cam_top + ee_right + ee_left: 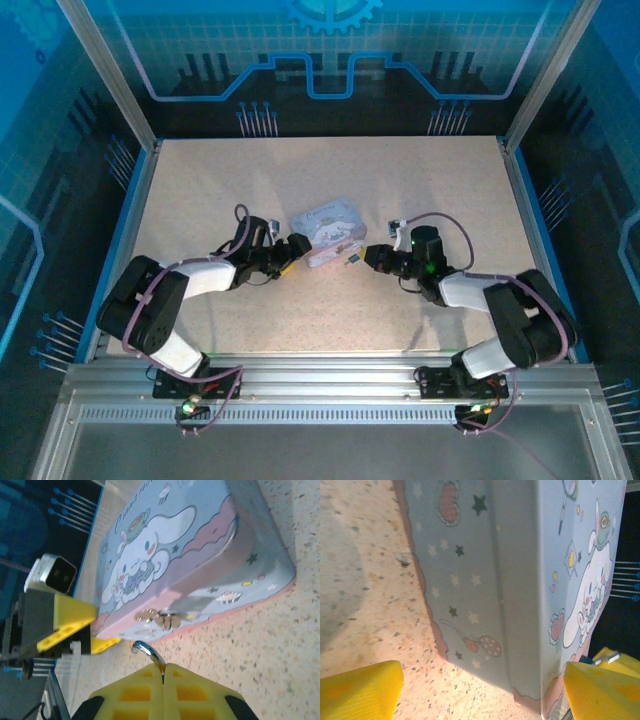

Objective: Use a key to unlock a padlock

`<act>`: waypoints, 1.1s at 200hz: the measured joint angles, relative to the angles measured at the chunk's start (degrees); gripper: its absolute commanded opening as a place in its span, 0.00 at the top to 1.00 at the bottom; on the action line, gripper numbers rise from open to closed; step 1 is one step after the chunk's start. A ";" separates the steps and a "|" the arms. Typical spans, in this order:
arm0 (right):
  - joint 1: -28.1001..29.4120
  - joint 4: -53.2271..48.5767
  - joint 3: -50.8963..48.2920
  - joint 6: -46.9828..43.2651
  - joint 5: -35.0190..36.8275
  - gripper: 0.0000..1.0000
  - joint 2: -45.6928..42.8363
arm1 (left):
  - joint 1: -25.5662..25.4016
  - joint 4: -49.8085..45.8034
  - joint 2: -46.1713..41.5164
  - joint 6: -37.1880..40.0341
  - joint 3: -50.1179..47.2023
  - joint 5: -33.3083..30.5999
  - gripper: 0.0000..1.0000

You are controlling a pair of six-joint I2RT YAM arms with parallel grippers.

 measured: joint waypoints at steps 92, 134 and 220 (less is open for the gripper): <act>1.07 -46.62 9.90 -15.89 -1.79 1.00 -14.47 | 5.07 -13.16 -16.52 8.92 3.04 -4.26 0.01; 2.67 -53.22 9.66 -16.44 -1.81 1.00 -13.11 | 5.38 -17.18 -18.67 10.60 3.04 -6.16 0.01; 3.93 -49.48 9.92 -16.11 -1.90 0.96 -0.33 | 5.88 -23.30 -25.07 14.01 3.34 -10.23 0.01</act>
